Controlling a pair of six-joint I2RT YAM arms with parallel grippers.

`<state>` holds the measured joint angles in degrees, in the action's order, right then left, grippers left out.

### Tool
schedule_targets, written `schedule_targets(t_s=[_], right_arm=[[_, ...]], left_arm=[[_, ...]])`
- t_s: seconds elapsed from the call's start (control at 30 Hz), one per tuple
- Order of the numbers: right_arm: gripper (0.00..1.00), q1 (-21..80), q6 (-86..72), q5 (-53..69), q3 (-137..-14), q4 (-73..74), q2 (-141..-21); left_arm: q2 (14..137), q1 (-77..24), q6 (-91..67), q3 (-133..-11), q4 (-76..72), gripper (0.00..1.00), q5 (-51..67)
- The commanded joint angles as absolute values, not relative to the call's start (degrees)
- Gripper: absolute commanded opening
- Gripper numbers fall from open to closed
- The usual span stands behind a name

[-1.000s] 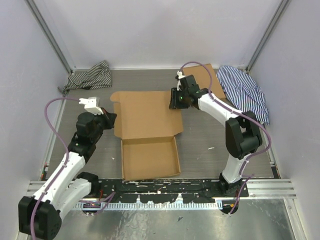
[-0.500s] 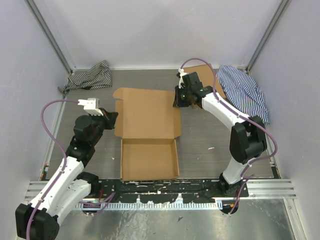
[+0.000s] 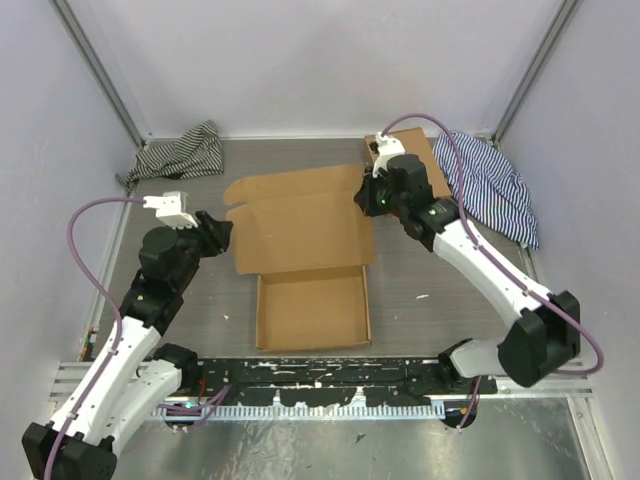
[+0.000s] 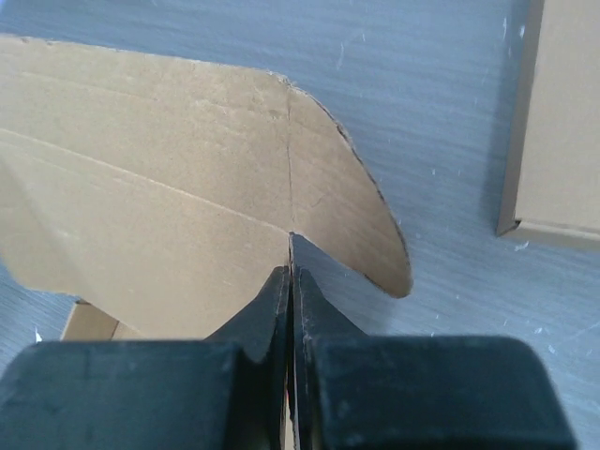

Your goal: Fold the paper box

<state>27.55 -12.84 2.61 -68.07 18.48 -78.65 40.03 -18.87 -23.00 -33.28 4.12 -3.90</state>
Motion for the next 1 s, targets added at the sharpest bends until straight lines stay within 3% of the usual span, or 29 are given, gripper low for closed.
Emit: schedule_targets(t_s=[0.0, 0.4, 0.97], right_arm=[[0.01, 28.4, -8.6, 2.4, -63.2, 5.7, -71.6], [0.01, 29.5, -8.2, 4.6, -53.4, 0.3, -63.4], [0.01, 29.6, -8.3, 8.9, -54.5, 5.7, -60.6]], left_arm=[[38.1, -18.9, -25.6, -37.8, 9.2, 0.55, -9.8], [45.7, -18.9, -20.3, -41.2, 6.0, 0.61, -3.8], [50.8, -18.9, -18.5, -39.5, -0.4, 0.59, -1.9]])
